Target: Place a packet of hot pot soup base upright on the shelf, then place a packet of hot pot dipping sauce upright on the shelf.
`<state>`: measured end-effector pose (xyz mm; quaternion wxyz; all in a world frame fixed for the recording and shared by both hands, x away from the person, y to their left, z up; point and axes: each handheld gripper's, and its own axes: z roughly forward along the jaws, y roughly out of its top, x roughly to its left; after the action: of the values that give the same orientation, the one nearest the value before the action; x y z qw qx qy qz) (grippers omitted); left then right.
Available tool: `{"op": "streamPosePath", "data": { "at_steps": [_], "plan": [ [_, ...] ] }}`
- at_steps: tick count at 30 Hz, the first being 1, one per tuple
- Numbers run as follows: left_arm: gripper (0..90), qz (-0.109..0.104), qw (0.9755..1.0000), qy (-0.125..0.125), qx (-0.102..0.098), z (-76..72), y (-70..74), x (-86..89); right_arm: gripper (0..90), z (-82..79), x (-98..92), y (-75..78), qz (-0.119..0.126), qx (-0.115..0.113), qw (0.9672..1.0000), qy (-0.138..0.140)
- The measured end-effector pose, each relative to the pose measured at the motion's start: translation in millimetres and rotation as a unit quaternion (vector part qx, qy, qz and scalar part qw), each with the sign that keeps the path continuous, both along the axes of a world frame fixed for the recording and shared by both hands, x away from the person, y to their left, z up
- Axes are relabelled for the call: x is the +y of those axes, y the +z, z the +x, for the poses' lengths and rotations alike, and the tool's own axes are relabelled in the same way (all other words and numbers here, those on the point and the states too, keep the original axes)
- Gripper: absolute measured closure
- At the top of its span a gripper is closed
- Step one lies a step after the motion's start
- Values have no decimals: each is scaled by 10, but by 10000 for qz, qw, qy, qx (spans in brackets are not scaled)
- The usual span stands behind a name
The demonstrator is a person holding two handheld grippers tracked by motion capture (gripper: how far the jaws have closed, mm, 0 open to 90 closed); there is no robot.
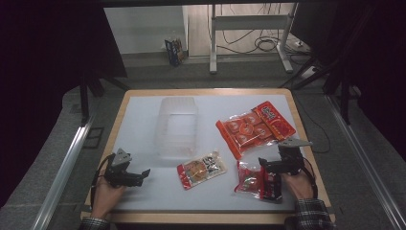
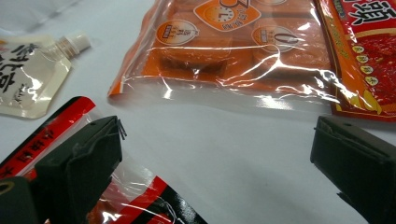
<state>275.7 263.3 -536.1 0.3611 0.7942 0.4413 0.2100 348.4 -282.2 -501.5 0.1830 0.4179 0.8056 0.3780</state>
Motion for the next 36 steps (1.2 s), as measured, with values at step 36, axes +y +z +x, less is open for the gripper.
{"op": "streamPosePath", "data": {
  "at_steps": [36],
  "plan": [
    [3, -127, 9996, 236, 121, 19, -57, 62, 2, 463, -491, 28, -363, 153, 9958, -828]
  ]
}}
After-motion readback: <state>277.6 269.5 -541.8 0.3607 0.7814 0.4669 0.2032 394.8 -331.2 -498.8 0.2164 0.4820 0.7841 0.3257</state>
